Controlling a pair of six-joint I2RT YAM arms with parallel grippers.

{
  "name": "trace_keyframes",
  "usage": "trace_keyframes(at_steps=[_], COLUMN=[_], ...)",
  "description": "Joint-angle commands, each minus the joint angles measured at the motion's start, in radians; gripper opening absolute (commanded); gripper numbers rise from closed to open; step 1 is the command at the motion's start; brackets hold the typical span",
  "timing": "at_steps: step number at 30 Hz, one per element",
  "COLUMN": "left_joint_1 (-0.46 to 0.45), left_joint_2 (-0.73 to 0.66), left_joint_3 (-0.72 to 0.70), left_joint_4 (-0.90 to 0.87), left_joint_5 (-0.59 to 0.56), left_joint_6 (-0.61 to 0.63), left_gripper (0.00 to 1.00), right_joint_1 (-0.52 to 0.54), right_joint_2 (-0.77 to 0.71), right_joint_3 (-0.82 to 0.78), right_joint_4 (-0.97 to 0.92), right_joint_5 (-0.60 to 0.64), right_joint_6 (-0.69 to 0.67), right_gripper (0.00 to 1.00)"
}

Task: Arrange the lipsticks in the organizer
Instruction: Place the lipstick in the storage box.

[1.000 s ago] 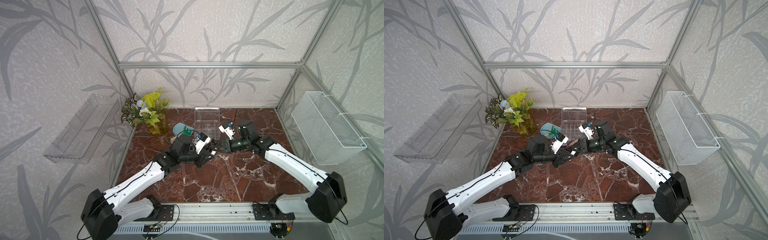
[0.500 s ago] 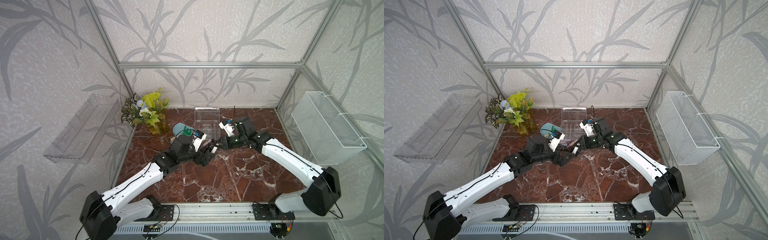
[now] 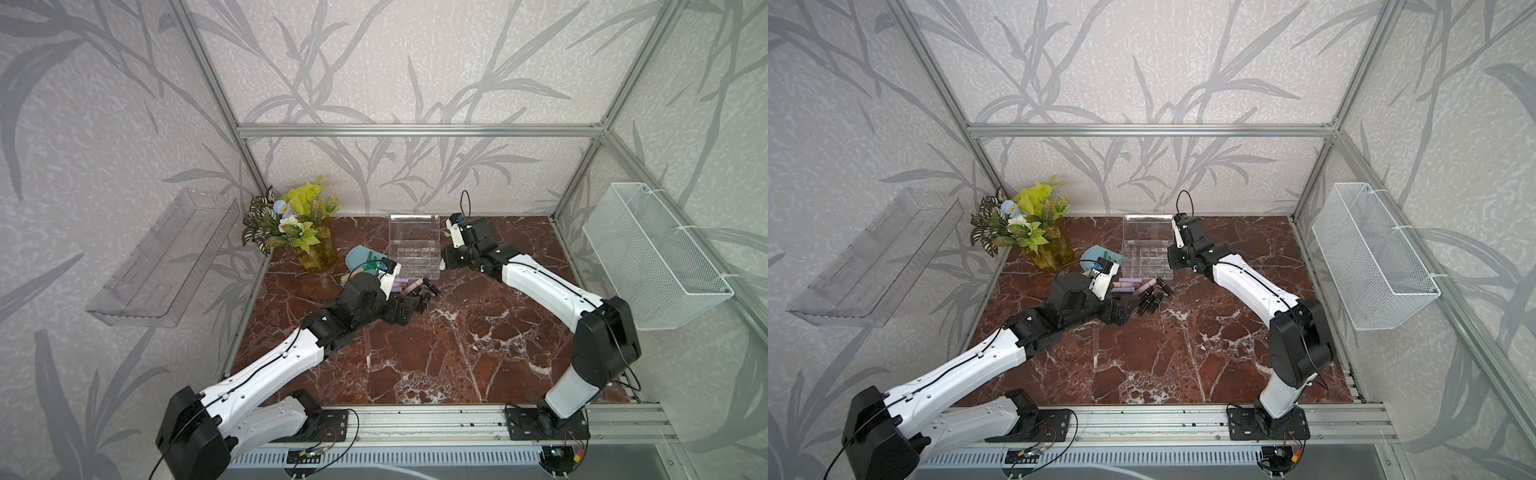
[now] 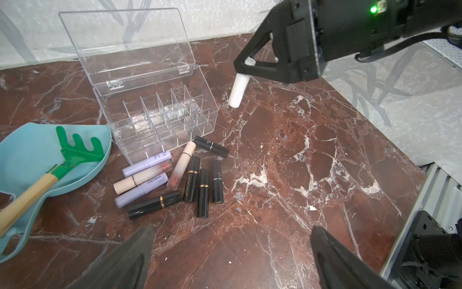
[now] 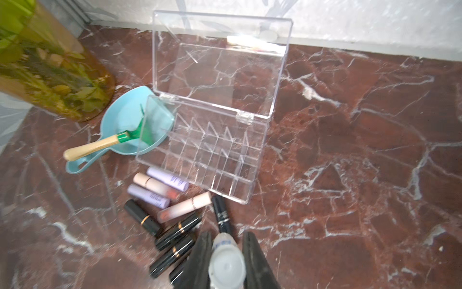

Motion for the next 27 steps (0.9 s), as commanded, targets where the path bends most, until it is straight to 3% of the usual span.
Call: trace_keyframes(at_steps=[1, 14, 27], left_joint_1=[-0.003, 0.000, 0.001], left_joint_2=[0.015, 0.039, 0.051], left_joint_3=[-0.028, -0.077, -0.094], left_joint_4=[0.039, 0.064, 0.075], left_joint_5=[-0.026, -0.045, -0.044], left_joint_6=[-0.020, -0.013, -0.002], left_gripper=[1.00, 1.00, 1.00], right_joint_1=[-0.001, -0.014, -0.012], right_joint_2=[0.067, 0.236, 0.273], right_joint_3=[0.057, 0.176, 0.144], right_joint_4=[0.130, 0.212, 0.266], right_joint_5=[0.098, 0.128, 0.126], right_joint_6=[-0.066, -0.101, -0.084], right_gripper=[0.18, 0.18, 0.18])
